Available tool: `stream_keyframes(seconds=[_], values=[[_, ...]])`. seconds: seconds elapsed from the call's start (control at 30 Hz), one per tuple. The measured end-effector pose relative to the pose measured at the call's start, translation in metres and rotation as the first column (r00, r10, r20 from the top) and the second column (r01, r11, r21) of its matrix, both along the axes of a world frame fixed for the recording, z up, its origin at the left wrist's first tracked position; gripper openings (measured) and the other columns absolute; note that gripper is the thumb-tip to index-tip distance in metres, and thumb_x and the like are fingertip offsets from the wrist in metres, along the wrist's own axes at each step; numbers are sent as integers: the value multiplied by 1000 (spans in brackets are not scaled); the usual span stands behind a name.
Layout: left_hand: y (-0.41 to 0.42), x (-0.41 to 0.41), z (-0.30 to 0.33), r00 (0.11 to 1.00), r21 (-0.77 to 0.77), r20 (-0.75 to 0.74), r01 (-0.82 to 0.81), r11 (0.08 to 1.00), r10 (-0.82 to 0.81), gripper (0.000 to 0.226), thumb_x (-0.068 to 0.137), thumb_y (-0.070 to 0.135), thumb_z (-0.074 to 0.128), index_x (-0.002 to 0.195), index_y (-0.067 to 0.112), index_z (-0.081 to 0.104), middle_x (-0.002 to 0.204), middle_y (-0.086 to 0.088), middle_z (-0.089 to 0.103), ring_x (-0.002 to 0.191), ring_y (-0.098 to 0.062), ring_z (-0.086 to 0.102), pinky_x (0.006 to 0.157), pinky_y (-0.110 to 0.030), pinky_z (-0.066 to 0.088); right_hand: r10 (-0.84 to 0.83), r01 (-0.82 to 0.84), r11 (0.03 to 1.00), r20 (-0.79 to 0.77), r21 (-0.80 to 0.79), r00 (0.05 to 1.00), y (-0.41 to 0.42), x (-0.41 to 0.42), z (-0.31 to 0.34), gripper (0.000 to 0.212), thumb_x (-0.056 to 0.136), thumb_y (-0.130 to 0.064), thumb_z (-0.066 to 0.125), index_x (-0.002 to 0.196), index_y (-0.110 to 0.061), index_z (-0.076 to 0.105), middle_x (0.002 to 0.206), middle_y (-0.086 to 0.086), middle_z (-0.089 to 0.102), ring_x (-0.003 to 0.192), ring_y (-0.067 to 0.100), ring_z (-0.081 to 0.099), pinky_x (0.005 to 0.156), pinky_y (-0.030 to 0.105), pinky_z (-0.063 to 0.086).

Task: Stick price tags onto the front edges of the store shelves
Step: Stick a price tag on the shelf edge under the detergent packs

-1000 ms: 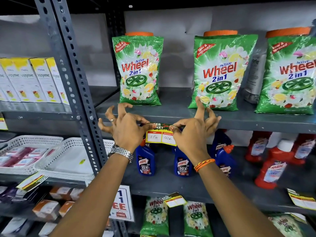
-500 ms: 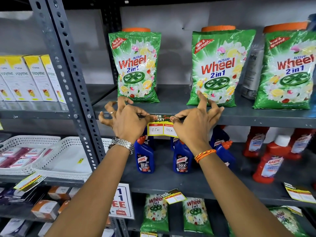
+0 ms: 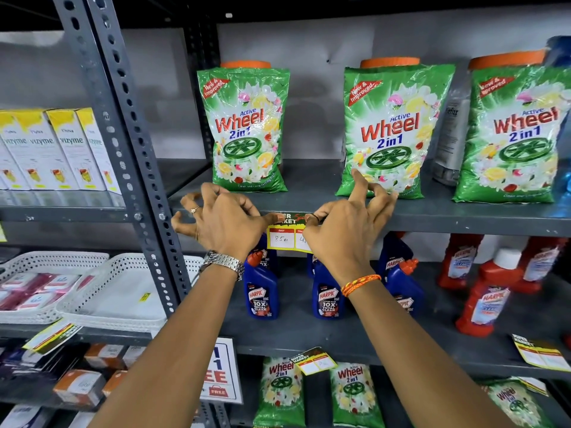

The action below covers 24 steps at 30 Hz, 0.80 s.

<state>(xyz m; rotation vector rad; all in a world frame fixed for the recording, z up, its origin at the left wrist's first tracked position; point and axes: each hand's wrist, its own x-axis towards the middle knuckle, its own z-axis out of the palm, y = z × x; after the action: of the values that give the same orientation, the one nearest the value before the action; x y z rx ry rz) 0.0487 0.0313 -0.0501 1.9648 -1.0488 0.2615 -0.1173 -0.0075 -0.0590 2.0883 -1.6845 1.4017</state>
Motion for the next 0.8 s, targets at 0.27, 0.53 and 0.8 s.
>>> stream_keyframes(seconds=[0.27, 0.53, 0.8], values=[[12, -6, -18, 979, -37, 189, -71, 997, 77, 43, 71, 80, 65, 73, 36, 62, 127, 5, 47, 131, -35, 39, 102, -62, 32, -81, 80, 997, -61, -17, 995, 4, -11, -1, 26, 64, -50, 81, 69, -26, 76, 148, 7, 43, 136, 39, 28, 120, 60, 4], [50, -43, -65, 815, 90, 576, 17, 996, -66, 60, 81, 35, 53, 141, 29, 53, 141, 10, 53, 131, -23, 48, 101, -48, 26, -121, 106, 986, -110, -130, 987, -2, -60, -3, 8, 78, -27, 75, 86, -30, 77, 110, -11, 71, 122, 25, 40, 113, 57, 13], [32, -55, -80, 774, 254, 615, -16, 967, -149, 80, 80, 37, 52, 157, 25, 35, 159, 3, 41, 136, -30, 46, 102, -52, 25, 12, -18, 1000, -271, -21, 963, -23, -94, -4, 51, 70, -2, 65, 111, -30, 75, 114, -9, 74, 116, 21, 53, 99, 44, 23]])
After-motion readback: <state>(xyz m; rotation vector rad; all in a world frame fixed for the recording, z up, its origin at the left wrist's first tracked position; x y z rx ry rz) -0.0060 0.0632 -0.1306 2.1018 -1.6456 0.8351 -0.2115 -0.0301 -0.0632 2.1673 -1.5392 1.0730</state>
